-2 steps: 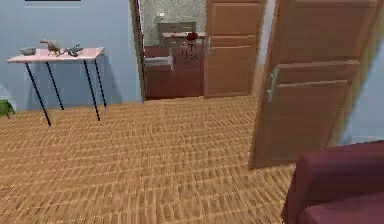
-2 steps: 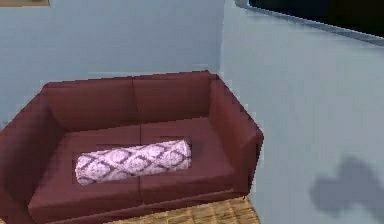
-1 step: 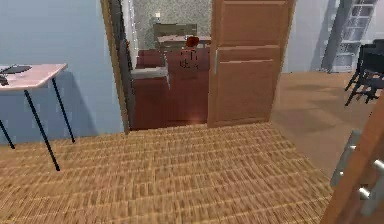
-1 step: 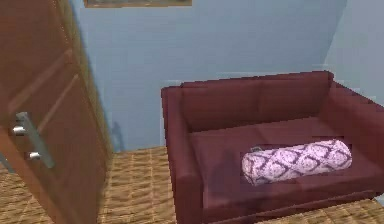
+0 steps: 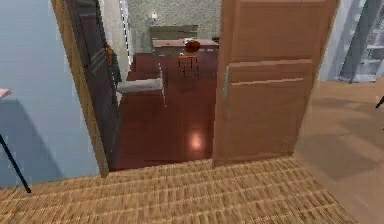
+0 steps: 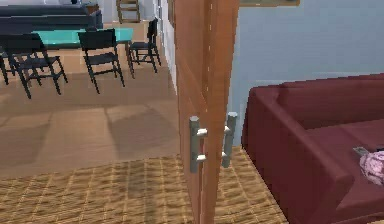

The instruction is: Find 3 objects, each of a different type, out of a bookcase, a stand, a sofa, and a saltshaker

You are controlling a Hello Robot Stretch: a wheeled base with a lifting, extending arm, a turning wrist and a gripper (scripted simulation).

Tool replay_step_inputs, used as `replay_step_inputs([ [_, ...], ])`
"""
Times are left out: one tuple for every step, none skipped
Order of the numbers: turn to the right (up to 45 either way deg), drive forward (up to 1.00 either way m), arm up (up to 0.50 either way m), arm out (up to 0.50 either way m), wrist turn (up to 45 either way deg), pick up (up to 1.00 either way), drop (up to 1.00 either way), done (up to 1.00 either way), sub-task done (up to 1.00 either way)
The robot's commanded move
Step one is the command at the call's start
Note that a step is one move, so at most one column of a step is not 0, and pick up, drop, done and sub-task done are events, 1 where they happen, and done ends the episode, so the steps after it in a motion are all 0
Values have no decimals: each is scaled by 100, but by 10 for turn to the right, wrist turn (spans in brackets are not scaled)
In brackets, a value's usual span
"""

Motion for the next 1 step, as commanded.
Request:
replay_step_inputs([
  [120,0,0,0,0,0,0,0,0],
])
